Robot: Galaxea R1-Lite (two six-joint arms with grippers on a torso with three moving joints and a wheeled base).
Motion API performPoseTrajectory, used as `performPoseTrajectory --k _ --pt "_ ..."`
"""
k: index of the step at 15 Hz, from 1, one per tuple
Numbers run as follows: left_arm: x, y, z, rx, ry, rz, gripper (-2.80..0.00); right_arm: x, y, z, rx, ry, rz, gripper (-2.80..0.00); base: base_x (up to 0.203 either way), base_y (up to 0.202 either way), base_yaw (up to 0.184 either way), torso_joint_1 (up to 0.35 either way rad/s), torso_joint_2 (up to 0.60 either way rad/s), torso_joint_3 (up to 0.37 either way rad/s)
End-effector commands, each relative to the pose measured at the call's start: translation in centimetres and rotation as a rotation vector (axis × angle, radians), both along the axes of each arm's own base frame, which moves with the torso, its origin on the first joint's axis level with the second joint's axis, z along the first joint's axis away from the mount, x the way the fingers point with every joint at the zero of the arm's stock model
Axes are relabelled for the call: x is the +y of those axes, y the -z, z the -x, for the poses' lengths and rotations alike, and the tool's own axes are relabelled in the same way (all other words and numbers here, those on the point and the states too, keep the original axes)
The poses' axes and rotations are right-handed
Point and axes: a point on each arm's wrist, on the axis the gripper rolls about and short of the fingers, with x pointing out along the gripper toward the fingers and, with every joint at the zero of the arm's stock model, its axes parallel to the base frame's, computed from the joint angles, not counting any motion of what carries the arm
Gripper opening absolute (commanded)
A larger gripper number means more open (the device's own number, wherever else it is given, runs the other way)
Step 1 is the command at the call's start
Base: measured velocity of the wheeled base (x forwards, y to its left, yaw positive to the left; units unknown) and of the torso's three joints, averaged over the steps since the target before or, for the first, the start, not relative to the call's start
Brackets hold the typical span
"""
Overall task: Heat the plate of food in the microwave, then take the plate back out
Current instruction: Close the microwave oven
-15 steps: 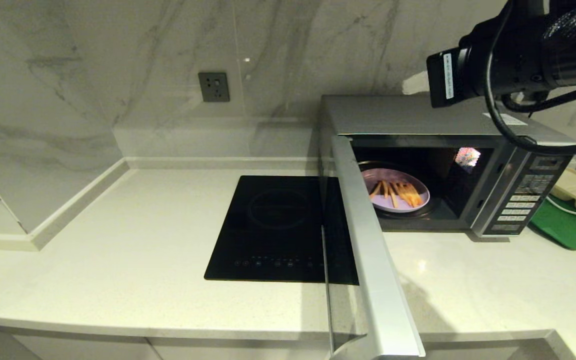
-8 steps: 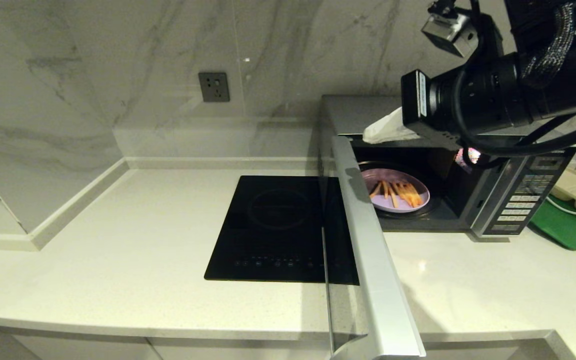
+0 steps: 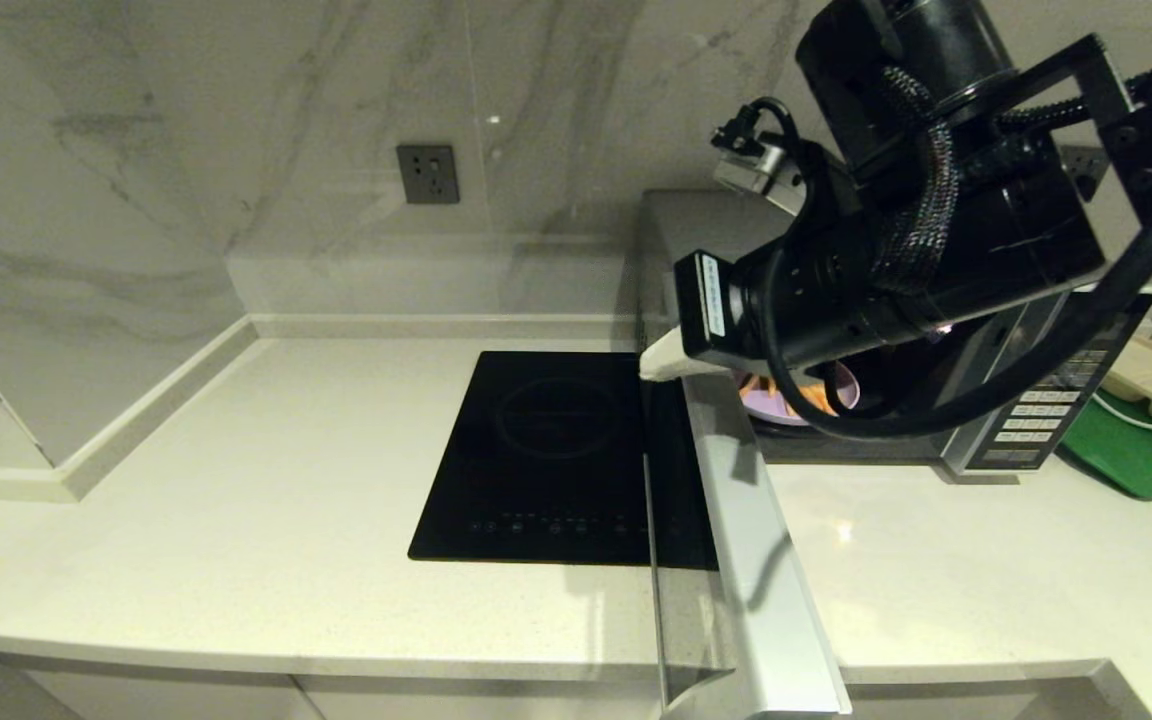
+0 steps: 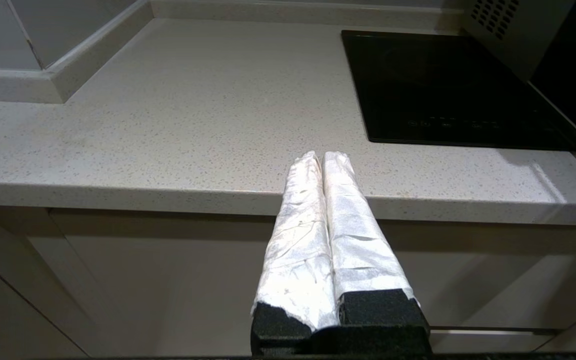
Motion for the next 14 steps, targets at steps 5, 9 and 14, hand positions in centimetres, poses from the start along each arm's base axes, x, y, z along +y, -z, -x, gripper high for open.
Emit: performPoseTrajectory --k 5,9,14 --pt "0.0 0.0 0.0 -0.001 0.000 0.001 -2.80 0.2 1.2 0.2 0.068 0.055 0.051 -2.80 0.000 0.000 0.000 0.000 0.00 0.000" --pt "0.0 0.0 0.0 -0.001 -0.001 0.001 -2.80 -0.7 1.7 0.8 0.062 0.164 0.104 -2.80 0.000 0.000 0.000 0.001 0.00 0.006" --pt "0.0 0.0 0.0 -0.001 0.000 0.001 -2.80 -4.4 0.5 2.4 0.020 0.280 0.093 -2.80 0.000 0.000 0.000 0.000 0.00 0.000"
